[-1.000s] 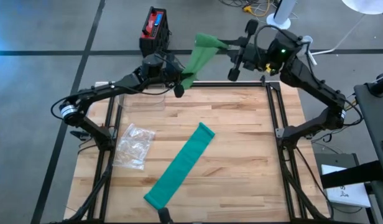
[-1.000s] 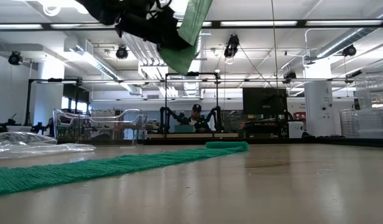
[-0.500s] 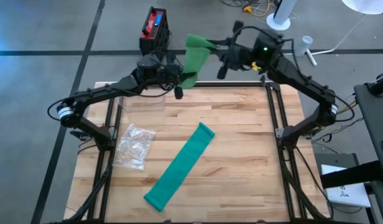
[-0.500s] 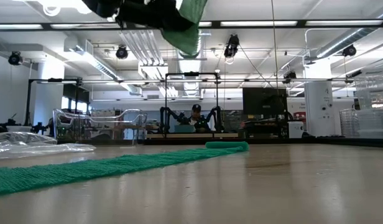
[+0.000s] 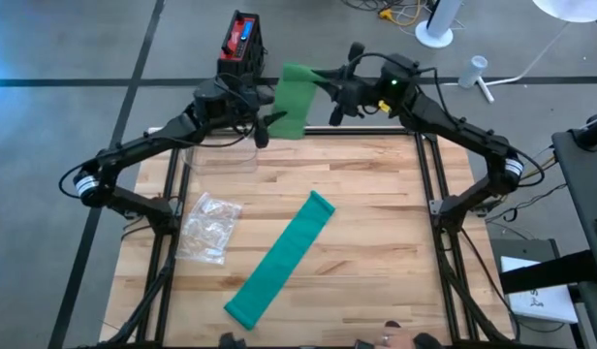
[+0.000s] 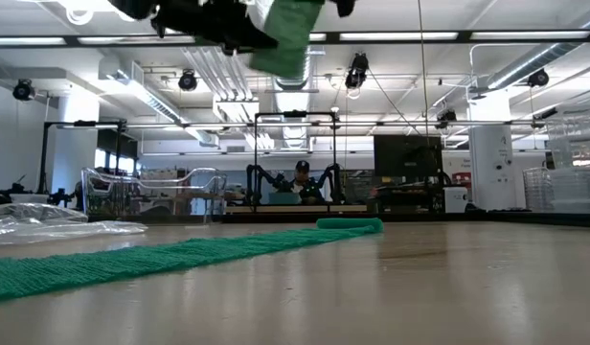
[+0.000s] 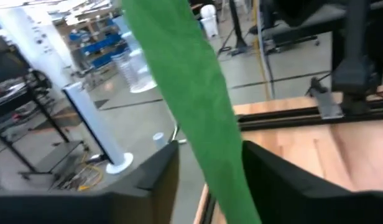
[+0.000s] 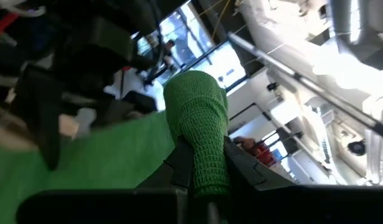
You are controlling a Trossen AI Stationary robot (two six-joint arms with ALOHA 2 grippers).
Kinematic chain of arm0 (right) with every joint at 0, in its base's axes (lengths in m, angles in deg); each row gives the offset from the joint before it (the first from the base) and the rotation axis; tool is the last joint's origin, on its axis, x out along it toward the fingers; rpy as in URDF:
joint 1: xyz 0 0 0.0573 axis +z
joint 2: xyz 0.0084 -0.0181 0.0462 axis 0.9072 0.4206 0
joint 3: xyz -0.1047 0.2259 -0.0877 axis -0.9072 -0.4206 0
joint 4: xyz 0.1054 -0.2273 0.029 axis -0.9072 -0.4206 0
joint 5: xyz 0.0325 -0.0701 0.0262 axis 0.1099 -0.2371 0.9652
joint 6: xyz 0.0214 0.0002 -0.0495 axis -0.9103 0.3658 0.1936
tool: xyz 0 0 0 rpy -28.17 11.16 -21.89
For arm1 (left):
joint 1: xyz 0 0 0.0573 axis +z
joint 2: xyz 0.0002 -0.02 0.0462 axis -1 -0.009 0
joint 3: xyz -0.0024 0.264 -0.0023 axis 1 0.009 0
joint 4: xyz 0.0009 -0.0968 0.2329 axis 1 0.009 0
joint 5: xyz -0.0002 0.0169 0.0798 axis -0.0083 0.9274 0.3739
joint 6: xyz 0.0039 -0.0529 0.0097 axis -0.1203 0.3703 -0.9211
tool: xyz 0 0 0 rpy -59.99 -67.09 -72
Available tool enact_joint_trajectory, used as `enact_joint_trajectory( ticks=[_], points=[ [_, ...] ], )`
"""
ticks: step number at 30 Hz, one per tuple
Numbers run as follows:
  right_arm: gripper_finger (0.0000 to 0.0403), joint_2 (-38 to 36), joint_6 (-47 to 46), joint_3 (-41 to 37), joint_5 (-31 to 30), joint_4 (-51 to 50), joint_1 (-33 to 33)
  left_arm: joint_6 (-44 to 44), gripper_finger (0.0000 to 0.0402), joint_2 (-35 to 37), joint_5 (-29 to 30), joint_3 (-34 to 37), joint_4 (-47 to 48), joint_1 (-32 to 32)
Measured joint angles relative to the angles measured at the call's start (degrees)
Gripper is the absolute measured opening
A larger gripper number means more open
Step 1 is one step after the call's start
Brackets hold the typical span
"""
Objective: Roll bandage
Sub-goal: Roll the green bandage
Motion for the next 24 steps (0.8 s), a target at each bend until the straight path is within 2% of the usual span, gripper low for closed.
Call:
enact_joint_trajectory(
  ticks=[5,7,10,16,24],
  points=[
    [0.0039,-0.35,2.90,-4.84,-0.24,1.23,0.11,-5.92,0.0250,3.65,1.78,2.54,-0.24,1.90],
    [0.0039,-1.00,5.16,-6.89,-0.40,1.91,0.09,-7.84,0.0271,5.69,3.89,2.65,-0.17,1.50],
    [0.0039,-1.62,7.67,-8.52,-0.41,3.12,0.22,-9.03,0.0292,8.19,4.07,2.08,-0.47,-0.13],
    [0.0039,-1.39,9.51,-9.02,0.11,3.04,0.24,-7.75,0.0298,8.57,-0.91,-2.36,0.08,-4.34],
    [0.0039,-1.39,10.35,-9.31,3.11,2.55,0.75,-7.51,0.0274,-0.51,-2.03,-14.65,10.77,-6.91]
  ],
)
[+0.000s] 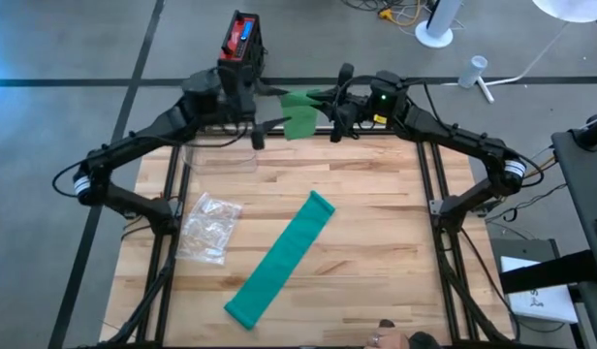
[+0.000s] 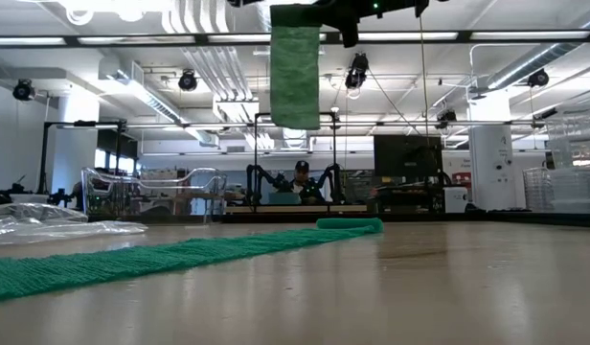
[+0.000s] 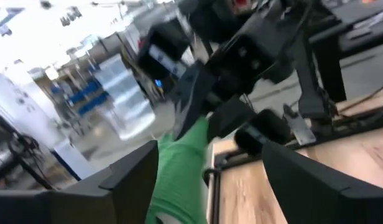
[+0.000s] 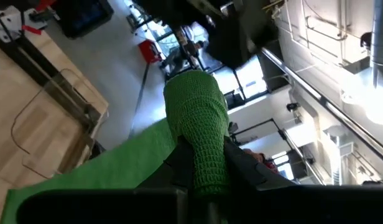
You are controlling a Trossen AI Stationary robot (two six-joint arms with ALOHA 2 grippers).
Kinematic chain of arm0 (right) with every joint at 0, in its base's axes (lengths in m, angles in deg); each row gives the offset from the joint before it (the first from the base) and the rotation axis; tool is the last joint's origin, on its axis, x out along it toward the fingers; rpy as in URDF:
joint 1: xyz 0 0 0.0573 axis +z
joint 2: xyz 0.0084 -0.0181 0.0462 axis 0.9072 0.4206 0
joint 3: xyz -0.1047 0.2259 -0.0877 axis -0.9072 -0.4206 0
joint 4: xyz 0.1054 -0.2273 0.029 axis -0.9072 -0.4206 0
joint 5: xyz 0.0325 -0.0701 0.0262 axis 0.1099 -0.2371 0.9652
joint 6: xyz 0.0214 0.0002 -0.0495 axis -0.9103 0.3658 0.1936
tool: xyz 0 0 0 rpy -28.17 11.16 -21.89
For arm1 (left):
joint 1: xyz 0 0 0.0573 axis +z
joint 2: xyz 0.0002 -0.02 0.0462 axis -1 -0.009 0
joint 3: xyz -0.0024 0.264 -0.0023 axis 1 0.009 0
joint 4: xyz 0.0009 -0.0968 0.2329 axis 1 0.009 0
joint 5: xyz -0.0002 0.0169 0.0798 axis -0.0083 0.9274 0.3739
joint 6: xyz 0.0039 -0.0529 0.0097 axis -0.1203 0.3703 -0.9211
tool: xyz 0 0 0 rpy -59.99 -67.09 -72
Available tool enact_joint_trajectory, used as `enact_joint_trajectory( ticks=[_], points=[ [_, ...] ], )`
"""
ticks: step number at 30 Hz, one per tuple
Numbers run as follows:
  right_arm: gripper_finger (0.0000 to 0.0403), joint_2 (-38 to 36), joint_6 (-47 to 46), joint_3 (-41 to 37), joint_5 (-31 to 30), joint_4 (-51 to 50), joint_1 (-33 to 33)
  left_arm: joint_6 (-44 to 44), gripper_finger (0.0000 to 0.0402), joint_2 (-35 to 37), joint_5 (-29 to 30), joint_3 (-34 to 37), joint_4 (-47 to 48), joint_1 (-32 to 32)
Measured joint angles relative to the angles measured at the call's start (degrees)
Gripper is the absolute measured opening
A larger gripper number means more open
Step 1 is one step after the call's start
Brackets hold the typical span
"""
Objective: Roll bandage
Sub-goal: Roll the green bandage
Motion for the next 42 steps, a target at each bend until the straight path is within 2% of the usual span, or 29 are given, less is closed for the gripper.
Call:
enact_joint_trajectory(
  ticks=[6,12,17,23,32,38,42],
  points=[
    [0.0039,0.02,1.17,-0.96,-0.18,-0.49,0.09,-0.03,0.0268,-7.64,0.03,-11.06,13.17,0.00],
    [0.0039,0.02,2.16,-0.98,-0.32,-0.74,0.14,-0.24,0.0280,-11.54,0.32,-17.17,19.90,0.05],
    [0.0039,0.00,2.11,-0.97,0.85,-0.71,0.21,-1.40,0.0285,-11.65,1.21,-17.73,20.82,0.11],
    [0.0039,-0.15,2.14,-0.87,2.06,-0.13,0.85,-2.47,0.0274,-10.88,2.96,-17.62,21.80,0.33],
    [0.0039,-0.15,2.86,-0.85,1.65,0.17,1.42,-1.92,0.0254,-10.44,0.85,-18.06,24.80,0.26],
    [0.0039,-0.15,3.75,-0.85,1.66,0.09,1.45,3.84,0.0228,-10.75,-0.61,-18.12,25.34,0.66],
    [0.0045,-0.15,4.06,-0.85,1.91,0.05,1.49,6.52,0.0194,-10.75,-1.24,-18.12,25.30,0.70]
  ],
)
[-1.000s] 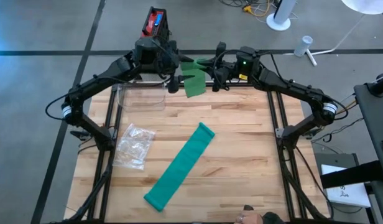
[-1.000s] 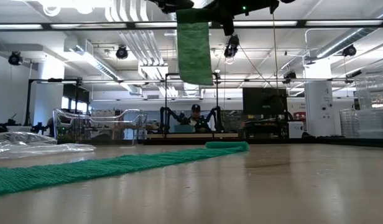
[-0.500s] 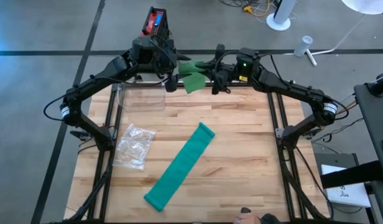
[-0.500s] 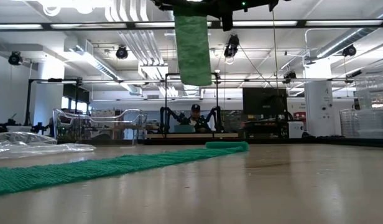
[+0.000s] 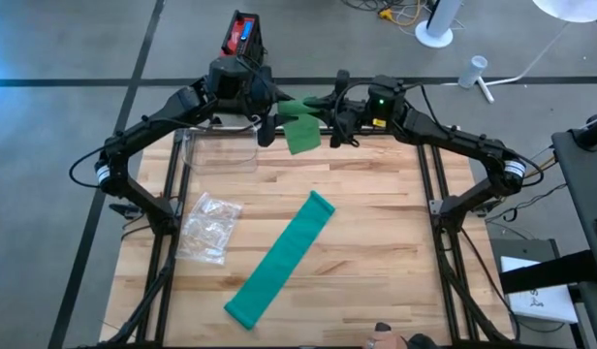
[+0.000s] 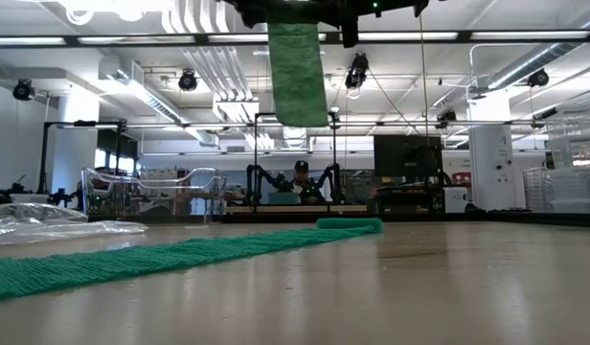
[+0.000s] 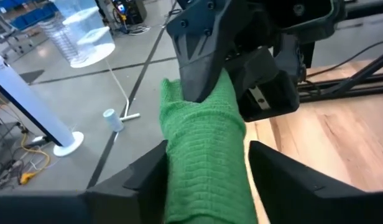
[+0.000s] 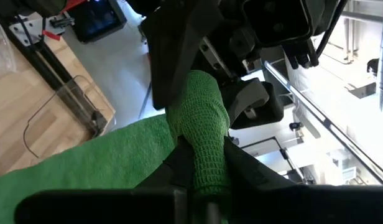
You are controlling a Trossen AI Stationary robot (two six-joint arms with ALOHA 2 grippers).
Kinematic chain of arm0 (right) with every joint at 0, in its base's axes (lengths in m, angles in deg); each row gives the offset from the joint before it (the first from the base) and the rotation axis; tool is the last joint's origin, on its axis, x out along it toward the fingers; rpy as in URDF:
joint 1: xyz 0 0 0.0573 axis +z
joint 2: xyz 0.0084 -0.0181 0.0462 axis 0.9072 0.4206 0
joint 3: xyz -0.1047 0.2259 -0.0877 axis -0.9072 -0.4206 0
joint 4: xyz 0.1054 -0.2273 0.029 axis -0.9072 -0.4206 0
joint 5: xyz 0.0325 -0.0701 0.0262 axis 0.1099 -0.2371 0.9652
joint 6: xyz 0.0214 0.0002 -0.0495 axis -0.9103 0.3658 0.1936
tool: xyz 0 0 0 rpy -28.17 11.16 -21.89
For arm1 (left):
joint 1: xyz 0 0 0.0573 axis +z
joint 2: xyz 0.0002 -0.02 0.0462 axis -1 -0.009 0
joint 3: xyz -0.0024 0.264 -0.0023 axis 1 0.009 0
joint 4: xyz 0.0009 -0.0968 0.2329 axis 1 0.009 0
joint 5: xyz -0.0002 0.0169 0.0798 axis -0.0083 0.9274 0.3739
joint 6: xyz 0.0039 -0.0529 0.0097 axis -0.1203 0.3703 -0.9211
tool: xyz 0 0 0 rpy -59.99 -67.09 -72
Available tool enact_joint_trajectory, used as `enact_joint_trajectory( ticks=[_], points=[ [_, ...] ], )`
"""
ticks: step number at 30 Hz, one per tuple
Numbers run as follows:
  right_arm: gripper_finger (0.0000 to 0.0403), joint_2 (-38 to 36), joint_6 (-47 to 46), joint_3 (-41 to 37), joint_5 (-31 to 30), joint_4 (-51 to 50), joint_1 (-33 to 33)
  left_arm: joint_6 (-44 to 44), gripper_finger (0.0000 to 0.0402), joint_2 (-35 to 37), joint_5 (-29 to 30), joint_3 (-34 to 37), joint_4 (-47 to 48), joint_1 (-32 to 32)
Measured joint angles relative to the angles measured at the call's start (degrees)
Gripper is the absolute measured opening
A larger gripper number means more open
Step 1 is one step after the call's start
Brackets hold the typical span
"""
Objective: Roll bandage
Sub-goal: Roll the green bandage
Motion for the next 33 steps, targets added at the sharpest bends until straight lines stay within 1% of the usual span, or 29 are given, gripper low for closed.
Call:
enact_joint_trajectory(
  ticks=[2,4,6,8,10,14,16,18,20,22,24,30,33],
  points=[
    [0.0050,0.00,-0.02,0.00,0.10,-0.16,0.13,0.11,0.0164,0.00,0.03,0.00,0.19,0.00],
    [0.0056,0.00,-1.24,0.00,-0.04,-0.28,0.21,-0.04,0.0125,0.00,0.26,0.00,0.48,0.00],
    [0.0065,0.00,-4.89,0.00,-0.11,-0.29,0.26,-0.63,0.0080,0.00,0.31,0.00,0.46,0.00],
    [0.0078,0.00,-10.95,0.00,-0.27,-0.27,0.28,-1.55,0.0039,0.00,0.33,0.00,0.54,0.00],
    [0.0098,0.00,-18.41,0.30,-0.31,-0.89,0.28,-2.33,0.0037,0.00,1.00,0.00,0.51,0.00],
    [0.0153,-0.19,-29.87,3.27,0.53,-5.34,0.11,-5.89,0.0041,0.00,5.38,0.02,0.25,-0.13],
    [0.0183,-0.20,-33.56,5.18,1.31,-6.79,0.02,-8.01,0.0046,0.00,5.92,0.22,0.10,-0.09],
    [0.0207,-0.10,-35.04,6.84,3.81,-9.19,-0.20,-9.81,0.0046,0.00,6.25,0.66,-0.17,-0.10],
    [0.0224,0.73,-36.58,8.21,5.71,-9.85,-0.48,-10.08,0.0043,0.00,6.29,0.74,-0.55,-0.27],
    [0.0231,1.61,-37.32,8.85,7.19,-10.87,-0.87,-10.59,0.0042,0.05,6.14,0.76,-0.83,-0.37],
    [0.0232,2.49,-37.33,9.31,7.21,-10.68,-1.36,-11.08,0.0042,0.07,6.12,0.81,-0.89,-0.33],
    [0.0211,5.34,-37.89,10.01,7.79,-12.58,-3.46,-13.69,0.0042,0.29,6.26,0.94,-1.08,-0.64],
    [0.0202,5.88,-38.89,10.01,9.61,-12.48,-4.28,-15.68,0.0042,0.33,6.26,0.94,-1.85,-0.62]
  ],
)
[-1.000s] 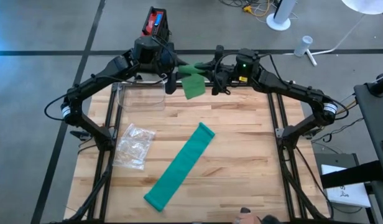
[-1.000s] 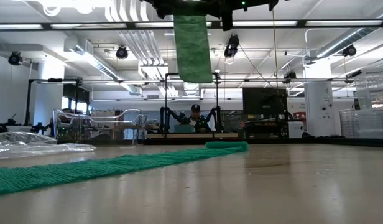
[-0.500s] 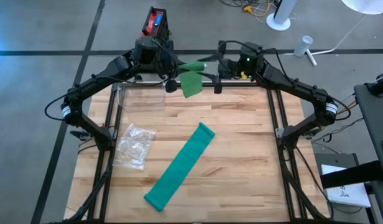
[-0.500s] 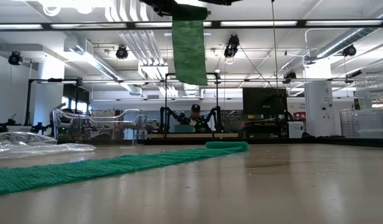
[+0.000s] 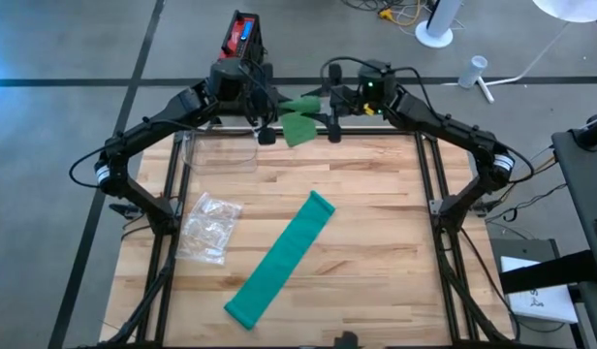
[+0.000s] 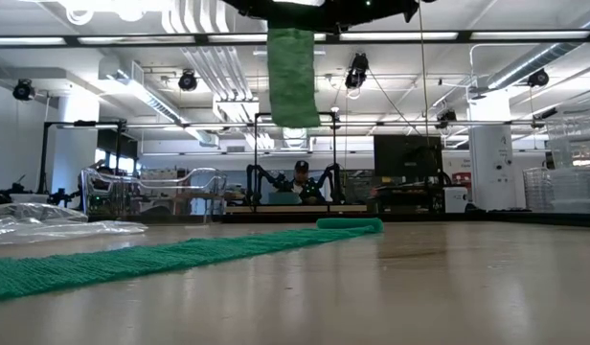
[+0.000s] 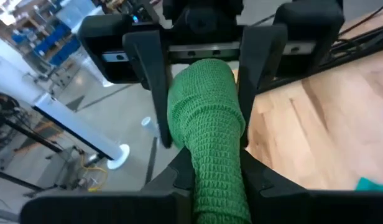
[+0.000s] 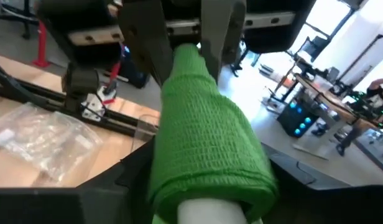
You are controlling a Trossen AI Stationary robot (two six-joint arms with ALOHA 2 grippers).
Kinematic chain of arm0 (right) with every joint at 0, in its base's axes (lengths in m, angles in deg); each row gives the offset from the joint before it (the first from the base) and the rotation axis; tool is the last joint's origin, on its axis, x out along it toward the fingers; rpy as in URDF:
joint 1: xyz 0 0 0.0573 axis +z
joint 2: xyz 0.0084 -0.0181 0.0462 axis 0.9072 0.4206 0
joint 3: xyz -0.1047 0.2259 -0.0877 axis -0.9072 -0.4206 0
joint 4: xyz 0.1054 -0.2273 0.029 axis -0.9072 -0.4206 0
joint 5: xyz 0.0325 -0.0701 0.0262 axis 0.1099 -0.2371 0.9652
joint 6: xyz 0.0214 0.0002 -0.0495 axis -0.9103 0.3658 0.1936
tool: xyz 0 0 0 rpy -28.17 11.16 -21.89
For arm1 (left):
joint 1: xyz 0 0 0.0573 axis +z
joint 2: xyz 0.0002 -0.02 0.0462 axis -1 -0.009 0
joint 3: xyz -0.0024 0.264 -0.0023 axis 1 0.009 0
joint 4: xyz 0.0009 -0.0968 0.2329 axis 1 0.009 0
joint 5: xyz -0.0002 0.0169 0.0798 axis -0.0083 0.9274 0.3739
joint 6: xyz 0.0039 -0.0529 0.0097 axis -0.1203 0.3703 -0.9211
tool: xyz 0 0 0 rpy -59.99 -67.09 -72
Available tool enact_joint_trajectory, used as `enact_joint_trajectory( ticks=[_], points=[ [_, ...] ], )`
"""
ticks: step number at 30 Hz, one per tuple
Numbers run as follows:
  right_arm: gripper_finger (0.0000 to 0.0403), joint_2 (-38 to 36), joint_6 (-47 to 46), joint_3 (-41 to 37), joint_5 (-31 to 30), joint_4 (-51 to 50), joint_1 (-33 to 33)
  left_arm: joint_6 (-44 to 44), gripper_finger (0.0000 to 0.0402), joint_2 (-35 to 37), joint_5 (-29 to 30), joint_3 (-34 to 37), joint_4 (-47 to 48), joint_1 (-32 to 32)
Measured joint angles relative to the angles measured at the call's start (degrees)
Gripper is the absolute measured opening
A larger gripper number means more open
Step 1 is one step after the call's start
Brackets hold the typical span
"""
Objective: Roll bandage
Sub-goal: Roll the green bandage
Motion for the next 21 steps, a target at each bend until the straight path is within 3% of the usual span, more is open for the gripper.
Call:
enact_joint_trajectory(
  ticks=[14,21],
  points=[
    [0.0192,-1.53,2.43,0.00,0.04,-0.02,-0.11,-1.83,0.0042,0.09,-0.20,0.24,-1.73,0.25],
    [0.0193,-1.44,6.01,0.00,-0.07,-4.70,-0.14,-0.67,0.0043,0.20,-0.39,0.34,-1.36,0.27]
  ],
)
